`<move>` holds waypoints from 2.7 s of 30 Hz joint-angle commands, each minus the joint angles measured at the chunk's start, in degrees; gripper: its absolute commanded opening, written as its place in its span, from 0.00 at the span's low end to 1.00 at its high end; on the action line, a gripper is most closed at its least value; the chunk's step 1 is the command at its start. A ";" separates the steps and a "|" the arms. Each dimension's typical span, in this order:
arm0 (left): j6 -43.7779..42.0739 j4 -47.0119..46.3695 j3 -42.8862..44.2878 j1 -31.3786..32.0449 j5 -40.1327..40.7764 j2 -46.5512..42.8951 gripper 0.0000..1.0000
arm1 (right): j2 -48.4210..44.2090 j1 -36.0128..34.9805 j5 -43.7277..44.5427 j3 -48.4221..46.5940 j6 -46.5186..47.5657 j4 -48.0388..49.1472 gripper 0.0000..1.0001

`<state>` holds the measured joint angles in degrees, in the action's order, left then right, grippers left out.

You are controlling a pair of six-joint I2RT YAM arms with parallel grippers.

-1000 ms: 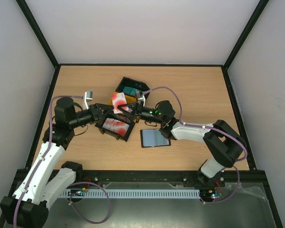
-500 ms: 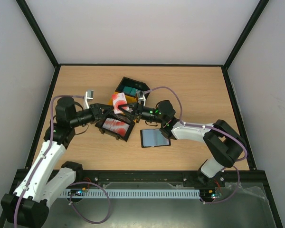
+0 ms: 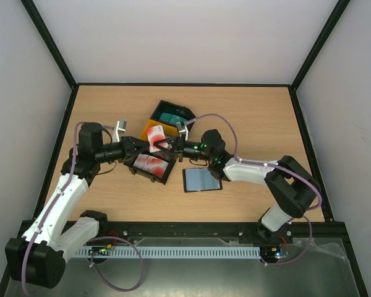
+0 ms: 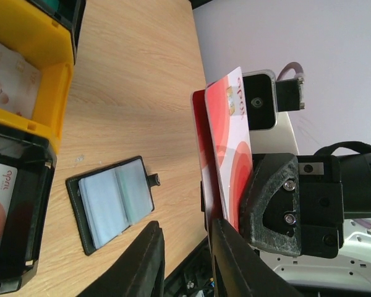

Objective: Put the credit cards into the card holder
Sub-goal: Pick up the credit card from the storage box, then place the credit card in the storage box.

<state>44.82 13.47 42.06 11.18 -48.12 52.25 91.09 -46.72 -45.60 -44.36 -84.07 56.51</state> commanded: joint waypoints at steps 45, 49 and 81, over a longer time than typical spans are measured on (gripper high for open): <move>14.14 -9.96 -23.56 -6.61 0.25 -6.07 0.02 | 17.53 -5.52 -5.21 -12.51 14.19 -27.45 0.08; 10.13 -8.15 -21.76 -7.58 1.13 -1.90 0.02 | 18.31 -5.35 -2.05 -15.48 16.96 -34.83 0.12; -9.27 16.77 -6.41 -11.38 6.54 -6.73 0.03 | 4.74 -4.01 15.62 -12.73 29.74 -52.86 0.68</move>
<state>40.62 26.44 33.06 -0.03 -38.24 46.37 100.03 -50.96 -35.70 -58.30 -59.27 8.73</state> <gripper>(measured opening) 0.028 0.702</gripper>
